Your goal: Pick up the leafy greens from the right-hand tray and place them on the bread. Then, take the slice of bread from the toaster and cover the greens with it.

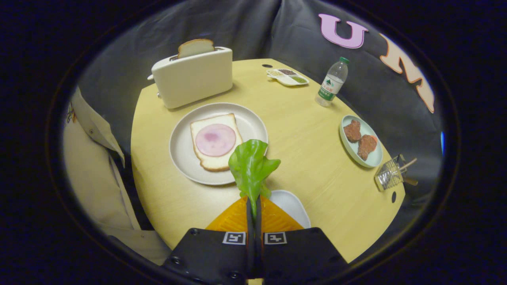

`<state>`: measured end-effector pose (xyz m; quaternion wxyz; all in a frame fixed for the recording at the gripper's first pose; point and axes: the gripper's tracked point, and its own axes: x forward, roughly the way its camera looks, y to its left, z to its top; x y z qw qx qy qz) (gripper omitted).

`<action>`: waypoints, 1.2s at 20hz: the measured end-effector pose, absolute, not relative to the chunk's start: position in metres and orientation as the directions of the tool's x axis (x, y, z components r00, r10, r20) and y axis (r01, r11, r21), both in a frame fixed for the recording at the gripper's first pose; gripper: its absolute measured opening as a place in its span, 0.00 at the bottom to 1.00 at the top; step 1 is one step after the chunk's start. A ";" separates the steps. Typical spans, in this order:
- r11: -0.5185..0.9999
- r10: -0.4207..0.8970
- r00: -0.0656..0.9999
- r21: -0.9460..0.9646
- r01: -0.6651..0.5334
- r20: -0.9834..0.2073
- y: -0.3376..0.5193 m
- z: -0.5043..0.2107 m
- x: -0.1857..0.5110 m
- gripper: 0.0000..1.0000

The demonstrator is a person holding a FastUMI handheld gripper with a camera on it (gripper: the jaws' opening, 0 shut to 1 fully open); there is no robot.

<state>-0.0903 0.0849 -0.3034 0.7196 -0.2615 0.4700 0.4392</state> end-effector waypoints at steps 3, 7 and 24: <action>0.460 0.408 0.162 0.049 -0.887 -0.898 0.108 -0.301 -0.089 0.03; 0.425 0.436 0.132 0.074 -0.902 -0.890 0.141 -0.301 -0.092 0.03; 0.339 0.451 0.001 0.170 -0.926 -0.893 0.217 -0.330 -0.111 0.05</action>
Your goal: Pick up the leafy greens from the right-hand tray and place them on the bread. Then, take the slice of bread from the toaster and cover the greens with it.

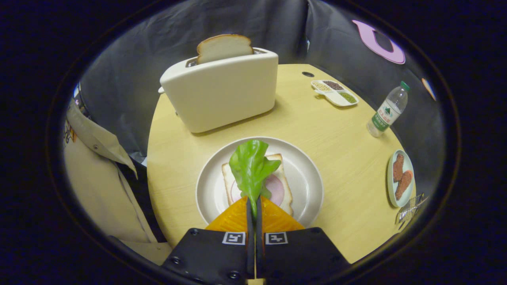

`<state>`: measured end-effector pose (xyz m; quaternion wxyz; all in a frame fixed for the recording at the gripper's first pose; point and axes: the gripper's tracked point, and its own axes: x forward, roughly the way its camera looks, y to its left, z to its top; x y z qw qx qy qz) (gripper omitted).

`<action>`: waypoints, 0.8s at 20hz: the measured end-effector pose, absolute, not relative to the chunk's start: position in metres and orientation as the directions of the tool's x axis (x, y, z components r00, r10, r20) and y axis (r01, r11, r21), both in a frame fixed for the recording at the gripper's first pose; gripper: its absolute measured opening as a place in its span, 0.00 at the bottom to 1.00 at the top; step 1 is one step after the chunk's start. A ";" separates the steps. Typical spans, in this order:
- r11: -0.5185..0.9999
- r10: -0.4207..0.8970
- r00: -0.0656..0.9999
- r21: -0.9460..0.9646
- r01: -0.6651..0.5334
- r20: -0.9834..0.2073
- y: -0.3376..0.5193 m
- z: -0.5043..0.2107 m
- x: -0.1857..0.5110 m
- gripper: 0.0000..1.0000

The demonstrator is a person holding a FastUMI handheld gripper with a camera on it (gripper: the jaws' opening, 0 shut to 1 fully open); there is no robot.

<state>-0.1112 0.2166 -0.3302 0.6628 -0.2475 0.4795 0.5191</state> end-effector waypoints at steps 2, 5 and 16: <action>0.338 0.440 -0.009 0.175 -0.925 -0.898 0.219 -0.334 -0.113 0.10; 0.345 0.432 0.002 0.164 -0.924 -0.902 0.220 -0.336 -0.110 0.23; 0.351 0.472 0.046 0.140 -0.926 -0.881 0.238 -0.316 -0.105 0.98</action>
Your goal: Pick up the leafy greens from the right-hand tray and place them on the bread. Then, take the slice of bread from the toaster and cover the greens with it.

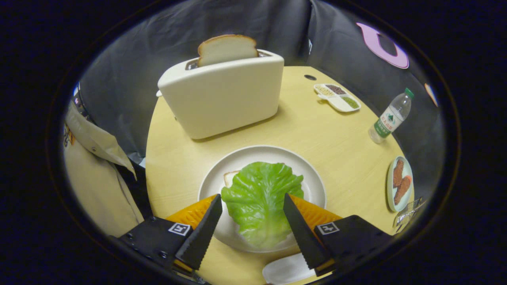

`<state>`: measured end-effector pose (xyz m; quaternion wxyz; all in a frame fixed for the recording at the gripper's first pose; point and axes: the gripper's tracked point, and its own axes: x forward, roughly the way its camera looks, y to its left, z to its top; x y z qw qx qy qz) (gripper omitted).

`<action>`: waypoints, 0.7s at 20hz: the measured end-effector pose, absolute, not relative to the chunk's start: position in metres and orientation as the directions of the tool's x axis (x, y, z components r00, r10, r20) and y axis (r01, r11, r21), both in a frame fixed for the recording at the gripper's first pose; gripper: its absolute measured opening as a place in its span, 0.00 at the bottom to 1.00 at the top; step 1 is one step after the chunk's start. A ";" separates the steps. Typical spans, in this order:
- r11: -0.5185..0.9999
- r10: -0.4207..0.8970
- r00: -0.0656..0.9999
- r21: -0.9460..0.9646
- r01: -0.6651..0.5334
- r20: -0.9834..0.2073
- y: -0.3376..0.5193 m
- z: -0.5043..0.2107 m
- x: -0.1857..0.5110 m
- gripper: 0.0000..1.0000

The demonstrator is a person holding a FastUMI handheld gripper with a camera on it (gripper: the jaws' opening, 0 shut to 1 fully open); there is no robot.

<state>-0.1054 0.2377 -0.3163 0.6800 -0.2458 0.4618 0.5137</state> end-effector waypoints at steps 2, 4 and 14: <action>0.369 0.486 0.067 0.135 -0.920 -0.872 0.246 -0.306 -0.103 0.98; 0.385 0.492 0.100 0.113 -0.916 -0.865 0.254 -0.292 -0.096 0.98; 0.429 0.519 0.120 0.137 -0.893 -0.846 0.303 -0.237 -0.095 0.99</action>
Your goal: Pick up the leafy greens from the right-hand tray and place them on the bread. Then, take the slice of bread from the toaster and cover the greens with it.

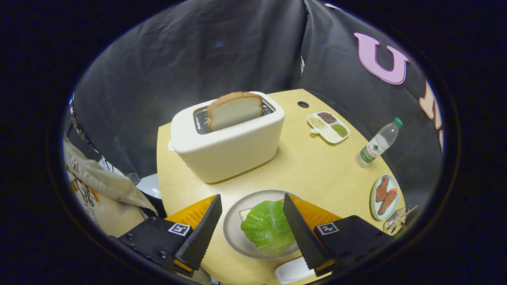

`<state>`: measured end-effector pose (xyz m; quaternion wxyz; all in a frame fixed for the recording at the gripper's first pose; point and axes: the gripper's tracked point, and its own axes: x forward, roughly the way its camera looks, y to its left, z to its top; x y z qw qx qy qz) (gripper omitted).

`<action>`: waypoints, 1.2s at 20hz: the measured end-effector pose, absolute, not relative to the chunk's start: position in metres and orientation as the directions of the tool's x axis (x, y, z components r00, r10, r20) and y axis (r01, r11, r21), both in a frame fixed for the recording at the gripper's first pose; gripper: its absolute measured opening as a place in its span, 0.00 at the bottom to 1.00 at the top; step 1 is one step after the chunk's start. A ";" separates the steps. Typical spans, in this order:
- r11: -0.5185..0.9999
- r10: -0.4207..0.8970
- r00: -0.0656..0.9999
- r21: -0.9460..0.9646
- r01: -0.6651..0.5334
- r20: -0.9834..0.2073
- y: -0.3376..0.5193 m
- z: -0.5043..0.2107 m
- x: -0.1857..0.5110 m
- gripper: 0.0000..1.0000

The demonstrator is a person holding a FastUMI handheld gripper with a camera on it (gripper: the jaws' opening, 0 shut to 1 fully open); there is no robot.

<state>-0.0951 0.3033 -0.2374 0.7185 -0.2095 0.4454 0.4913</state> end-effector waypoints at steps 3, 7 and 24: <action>0.456 0.506 0.129 0.138 -0.879 -0.853 0.312 -0.226 -0.086 0.99; 0.473 0.519 0.131 0.156 -0.867 -0.845 0.331 -0.209 -0.076 0.99; 0.526 0.588 0.067 0.318 -0.789 -0.806 0.420 -0.180 -0.070 0.97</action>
